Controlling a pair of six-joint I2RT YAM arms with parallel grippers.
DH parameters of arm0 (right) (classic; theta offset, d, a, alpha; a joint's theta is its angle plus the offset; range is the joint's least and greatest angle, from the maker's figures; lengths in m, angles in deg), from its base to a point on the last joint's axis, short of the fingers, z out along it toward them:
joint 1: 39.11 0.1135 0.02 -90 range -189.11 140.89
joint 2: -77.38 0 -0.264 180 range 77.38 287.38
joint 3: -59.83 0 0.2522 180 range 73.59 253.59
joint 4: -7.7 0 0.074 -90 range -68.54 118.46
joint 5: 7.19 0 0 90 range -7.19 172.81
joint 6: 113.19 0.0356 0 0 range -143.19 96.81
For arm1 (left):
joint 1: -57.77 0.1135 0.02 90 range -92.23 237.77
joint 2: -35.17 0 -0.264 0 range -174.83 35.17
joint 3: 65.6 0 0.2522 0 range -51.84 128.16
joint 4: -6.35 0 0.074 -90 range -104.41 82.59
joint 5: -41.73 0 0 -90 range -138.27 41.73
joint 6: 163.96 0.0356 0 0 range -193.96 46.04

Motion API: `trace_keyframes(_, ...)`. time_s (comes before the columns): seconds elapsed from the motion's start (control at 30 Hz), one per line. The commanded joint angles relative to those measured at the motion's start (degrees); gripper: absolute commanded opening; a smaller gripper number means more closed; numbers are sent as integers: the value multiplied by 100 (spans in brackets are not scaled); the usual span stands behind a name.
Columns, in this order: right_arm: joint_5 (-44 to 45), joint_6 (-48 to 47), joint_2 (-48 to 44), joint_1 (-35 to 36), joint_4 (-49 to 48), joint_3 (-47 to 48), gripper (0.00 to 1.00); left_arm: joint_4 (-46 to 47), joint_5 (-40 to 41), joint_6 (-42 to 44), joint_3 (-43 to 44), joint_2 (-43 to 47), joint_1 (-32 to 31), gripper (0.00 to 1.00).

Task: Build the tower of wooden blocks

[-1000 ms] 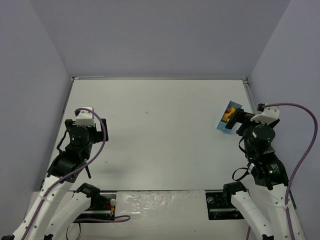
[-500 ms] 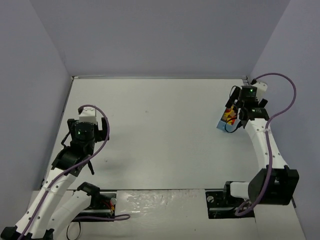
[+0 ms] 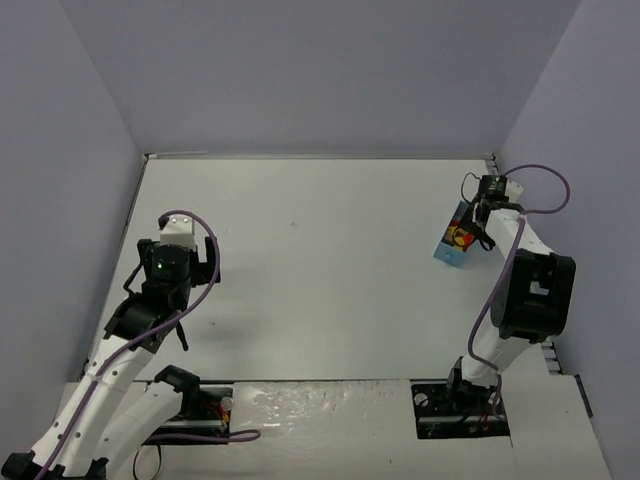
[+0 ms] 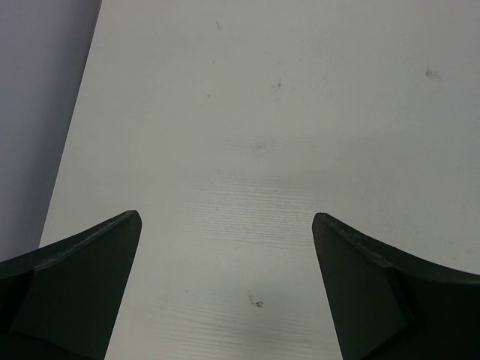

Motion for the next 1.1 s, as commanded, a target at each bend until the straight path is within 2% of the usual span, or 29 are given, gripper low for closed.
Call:
trace_keyframes(0.0, -73, -118, 143, 10, -438, 45, 47, 209, -95, -95, 330, -71, -12, 97)
trace_keyframes(0.13, 23, -205, 211, 12, -580, -98, 28, 224, -99, -99, 320, -85, -12, 97)
trace_keyframes(0.23, 199, -417, 182, 40, -593, -112, 5, 226, -109, -99, 324, -98, -12, 97)
trace_keyframes(0.27, 313, -480, 95, 66, -593, -122, 1, 226, -114, -99, 319, -103, -12, 97)
trace_keyframes(0.37, 733, -696, -174, 419, -585, -151, 0, 226, -125, -99, 317, -97, -12, 97)
trace_keyframes(0.6, 2539, -1583, -709, 2204, -346, -314, 0, 183, -48, -90, 334, -131, -12, 97)
trace_keyframes(0.83, 4574, -2346, -201, 3885, 150, -485, 0, 173, -2, -90, 326, -149, -12, 97)
trace_keyframes(0.97, 5406, -2545, 233, 4510, 226, -635, 0, 163, 15, -96, 326, -158, -12, 97)
trace_keyframes(1.07, 5658, -2552, 449, 4906, 250, -746, 0, 156, 66, -90, 326, -150, -12, 97)
